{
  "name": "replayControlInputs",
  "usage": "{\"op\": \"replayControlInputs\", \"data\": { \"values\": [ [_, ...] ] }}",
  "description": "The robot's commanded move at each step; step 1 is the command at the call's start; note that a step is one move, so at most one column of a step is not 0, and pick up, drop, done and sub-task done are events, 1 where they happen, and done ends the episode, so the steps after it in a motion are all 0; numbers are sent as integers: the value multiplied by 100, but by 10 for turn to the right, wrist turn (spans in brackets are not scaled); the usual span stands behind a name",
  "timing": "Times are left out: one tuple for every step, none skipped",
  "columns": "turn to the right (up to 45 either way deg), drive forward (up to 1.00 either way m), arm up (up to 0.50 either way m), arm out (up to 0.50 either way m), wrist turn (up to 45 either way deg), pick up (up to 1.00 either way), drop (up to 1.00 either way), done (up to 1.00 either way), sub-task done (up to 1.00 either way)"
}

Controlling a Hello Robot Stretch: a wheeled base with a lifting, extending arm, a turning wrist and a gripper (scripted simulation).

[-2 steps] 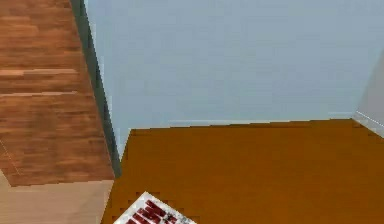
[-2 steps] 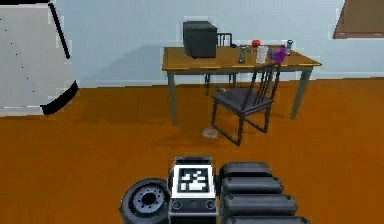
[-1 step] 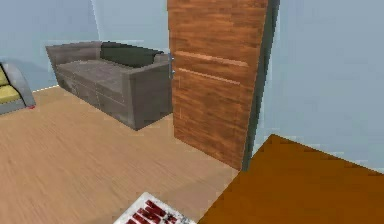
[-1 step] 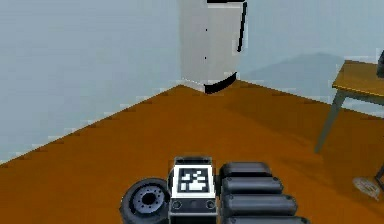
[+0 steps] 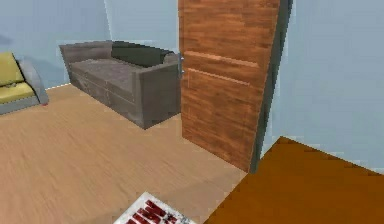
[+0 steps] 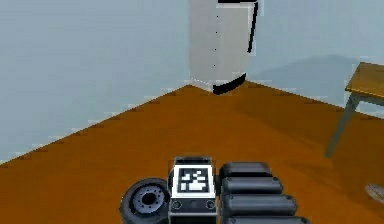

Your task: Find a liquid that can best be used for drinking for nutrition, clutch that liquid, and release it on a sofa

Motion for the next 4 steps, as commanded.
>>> {"op": "replayControlInputs", "data": {
  "values": [
    [0, 45, 0, 0, 0, 0, 0, 0, 0],
    [0, 20, 0, 0, 0, 0, 0, 0, 0],
    [-420, 0, 0, 0, 0, 0, 0, 0, 0],
    [0, 100, 0, 0, 0, 0, 0, 0, 0]
  ]
}}
